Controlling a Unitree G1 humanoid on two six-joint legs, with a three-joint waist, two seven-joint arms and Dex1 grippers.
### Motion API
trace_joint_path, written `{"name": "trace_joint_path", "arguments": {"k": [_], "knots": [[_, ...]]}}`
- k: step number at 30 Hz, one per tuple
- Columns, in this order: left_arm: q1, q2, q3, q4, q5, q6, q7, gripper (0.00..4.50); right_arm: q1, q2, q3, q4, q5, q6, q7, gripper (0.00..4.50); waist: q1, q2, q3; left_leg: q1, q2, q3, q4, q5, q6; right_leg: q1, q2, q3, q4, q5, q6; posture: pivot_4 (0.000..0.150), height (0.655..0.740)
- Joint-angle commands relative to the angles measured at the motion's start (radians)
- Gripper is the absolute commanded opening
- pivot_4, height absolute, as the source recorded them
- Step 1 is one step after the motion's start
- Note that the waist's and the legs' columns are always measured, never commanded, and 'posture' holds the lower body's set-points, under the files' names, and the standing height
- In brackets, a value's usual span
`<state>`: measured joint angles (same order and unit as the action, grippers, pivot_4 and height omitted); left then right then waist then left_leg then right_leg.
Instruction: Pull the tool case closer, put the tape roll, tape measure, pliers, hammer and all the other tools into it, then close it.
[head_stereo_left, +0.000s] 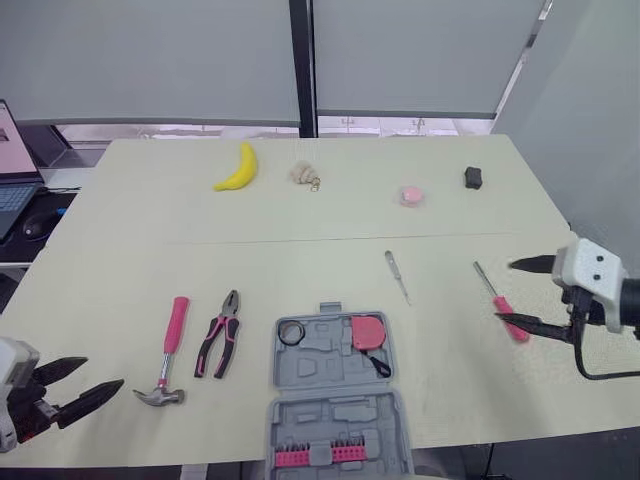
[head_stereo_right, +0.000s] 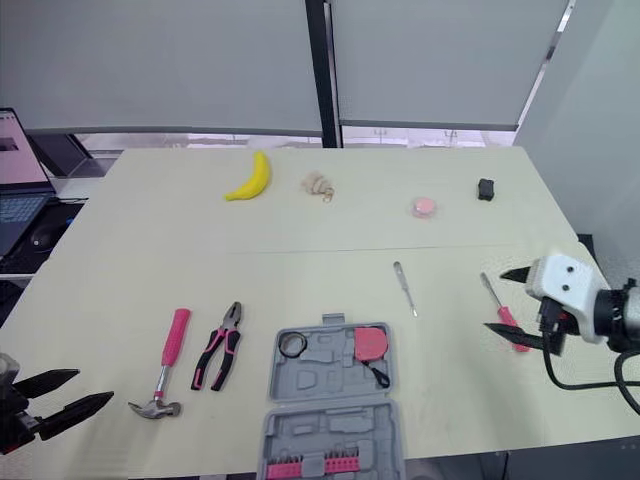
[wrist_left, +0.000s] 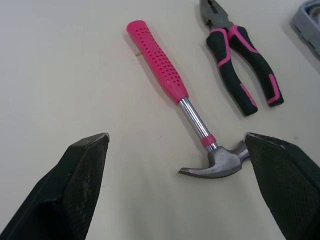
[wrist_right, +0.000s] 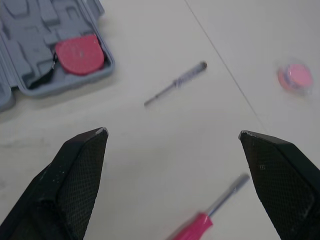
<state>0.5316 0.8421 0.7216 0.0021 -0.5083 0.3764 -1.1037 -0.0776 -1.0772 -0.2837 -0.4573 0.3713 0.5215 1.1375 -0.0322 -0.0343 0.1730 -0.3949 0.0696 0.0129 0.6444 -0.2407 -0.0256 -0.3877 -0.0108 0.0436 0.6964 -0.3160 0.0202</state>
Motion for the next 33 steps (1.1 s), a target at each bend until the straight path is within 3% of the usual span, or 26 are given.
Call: {"name": "trace_joint_path", "arguments": {"k": [1, 8, 15, 23, 33], "knots": [[0.031, -0.050, 0.048, -0.148, -0.063, 0.092, 0.072, 4.50, -0.128, 0.028, 0.091, -0.057, 0.074, 0.060, -0.019, 4.48, 0.000, -0.001, 0.000, 0.000, 0.000, 0.000, 0.000, 0.000, 0.000, 0.000, 0.000, 0.000, 0.000, 0.000, 0.000, 0.150, 0.7274], [0.037, -0.213, -0.030, -0.457, -0.096, 0.221, 0.313, 4.50, -0.300, 0.105, 0.250, -0.090, 0.161, 0.133, -0.012, 4.48, 0.005, -0.002, 0.000, -0.003, -0.004, -0.003, 0.000, 0.000, 0.000, 0.000, -0.003, -0.001, 0.000, 0.002, -0.002, 0.150, 0.7274], [-0.120, -0.376, -0.244, -0.613, -0.039, 0.347, 0.649, 4.50, -0.338, 0.132, 0.326, -0.095, 0.160, 0.123, -0.012, 4.48, 0.007, -0.002, 0.000, -0.004, -0.007, -0.006, 0.002, 0.000, 0.000, 0.002, -0.003, -0.002, 0.000, 0.002, 0.001, 0.150, 0.7274], [-0.317, -0.454, -0.429, -0.542, 0.117, 0.481, 0.920, 4.50, -0.330, 0.130, 0.352, -0.108, 0.147, 0.122, -0.017, 4.48, 0.005, -0.002, 0.000, -0.003, -0.009, -0.008, 0.002, 0.000, 0.000, 0.002, 0.006, -0.001, 0.000, 0.003, 0.002, 0.150, 0.7274], [-0.442, -0.463, -0.520, -0.376, 0.198, 0.526, 0.966, 4.50, -0.333, 0.135, 0.373, -0.126, 0.145, 0.132, -0.032, 4.48, 0.004, -0.002, 0.000, -0.003, -0.008, -0.009, 0.002, 0.000, 0.000, 0.002, 0.008, -0.001, 0.000, 0.003, 0.001, 0.150, 0.7274]]}}
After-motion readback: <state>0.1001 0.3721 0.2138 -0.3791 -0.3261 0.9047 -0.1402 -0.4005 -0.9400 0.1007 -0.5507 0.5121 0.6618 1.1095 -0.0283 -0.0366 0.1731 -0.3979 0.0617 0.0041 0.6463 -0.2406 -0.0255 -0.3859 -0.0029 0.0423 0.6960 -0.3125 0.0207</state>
